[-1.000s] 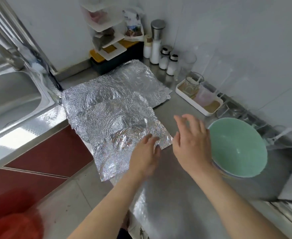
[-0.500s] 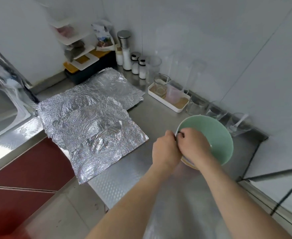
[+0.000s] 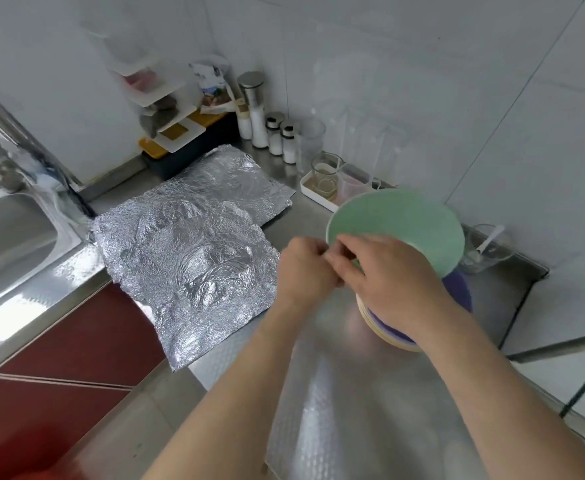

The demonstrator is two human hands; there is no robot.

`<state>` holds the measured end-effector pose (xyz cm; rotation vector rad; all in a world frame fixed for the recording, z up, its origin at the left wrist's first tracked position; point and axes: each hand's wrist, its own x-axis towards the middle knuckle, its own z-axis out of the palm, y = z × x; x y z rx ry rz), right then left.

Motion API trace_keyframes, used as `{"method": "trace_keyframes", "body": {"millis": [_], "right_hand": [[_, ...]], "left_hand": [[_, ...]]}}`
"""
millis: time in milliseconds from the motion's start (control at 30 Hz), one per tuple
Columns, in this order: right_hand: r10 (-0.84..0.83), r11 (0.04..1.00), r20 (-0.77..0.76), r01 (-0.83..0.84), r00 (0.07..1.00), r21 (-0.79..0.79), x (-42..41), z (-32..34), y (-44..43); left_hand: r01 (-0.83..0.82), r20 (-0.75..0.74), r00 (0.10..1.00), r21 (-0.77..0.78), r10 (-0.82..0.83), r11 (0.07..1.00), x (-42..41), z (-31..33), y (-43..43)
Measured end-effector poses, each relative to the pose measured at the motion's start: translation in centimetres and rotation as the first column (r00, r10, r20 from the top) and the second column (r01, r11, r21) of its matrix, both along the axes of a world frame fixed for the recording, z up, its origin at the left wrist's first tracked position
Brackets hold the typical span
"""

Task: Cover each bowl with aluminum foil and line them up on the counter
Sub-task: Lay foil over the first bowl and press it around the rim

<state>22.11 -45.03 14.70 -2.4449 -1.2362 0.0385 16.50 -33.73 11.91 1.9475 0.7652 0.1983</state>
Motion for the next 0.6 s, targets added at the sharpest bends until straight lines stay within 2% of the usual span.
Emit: {"method": "trace_keyframes", "body": {"millis": [67,133,200,333,367,400,433,467,500,533,600], "right_hand": [[0.091,0.995,0.163,-0.084,0.982,-0.053,-0.6,0.6,0.7],[0.129,0.984,0.31,-0.082,0.942,-0.161,-1.0,0.3,1.7],[0.137,0.978,0.331,-0.074,0.934,-0.193,-1.1,-0.9,2.7],[0.057,0.99,0.254,-0.023,0.965,-0.136,-1.3,-4.0,4.7],[0.026,0.994,0.213,-0.003,0.977,-0.11,-1.4,-4.7,4.9],[0.006,0.996,0.16,0.008,0.987,-0.083,-1.6,-5.6,5.2],[-0.01,0.998,0.124,0.018,0.992,-0.062,-1.9,-6.5,5.3],[-0.018,0.999,0.118,0.023,0.993,-0.044,-2.2,-7.4,5.4],[-0.019,0.999,0.116,0.024,0.993,-0.035,-2.7,-8.2,5.6],[-0.024,0.999,0.12,0.026,0.992,-0.02,-3.1,-9.1,5.7],[-0.021,1.0,0.063,0.02,0.998,0.019,-3.7,-11.4,5.7]], "left_hand": [[-0.158,0.033,0.985,-0.192,0.167,0.969,-0.9,0.2,1.9],[-0.252,0.035,0.959,-0.35,0.282,0.902,-2.0,0.4,3.8],[-0.257,0.027,0.955,-0.415,0.294,0.873,-3.2,0.2,5.4],[-0.197,0.048,0.967,-0.491,0.252,0.849,-6.0,-2.8,8.3],[-0.213,0.022,0.97,-0.412,0.243,0.886,-6.6,-4.4,8.9],[-0.206,-0.057,0.979,-0.222,0.198,0.953,-7.5,-6.1,9.6],[-0.111,-0.207,0.972,0.028,0.114,0.993,-8.4,-7.8,10.0],[0.069,-0.384,0.923,0.217,0.02,0.974,-9.2,-9.5,10.1],[0.239,-0.517,0.854,0.302,-0.052,0.923,-10.1,-11.2,10.2],[0.343,-0.587,0.805,0.344,-0.085,0.874,-10.7,-12.5,10.2],[0.421,-0.609,0.787,0.414,-0.098,0.807,-11.3,-14.2,10.0]]}}
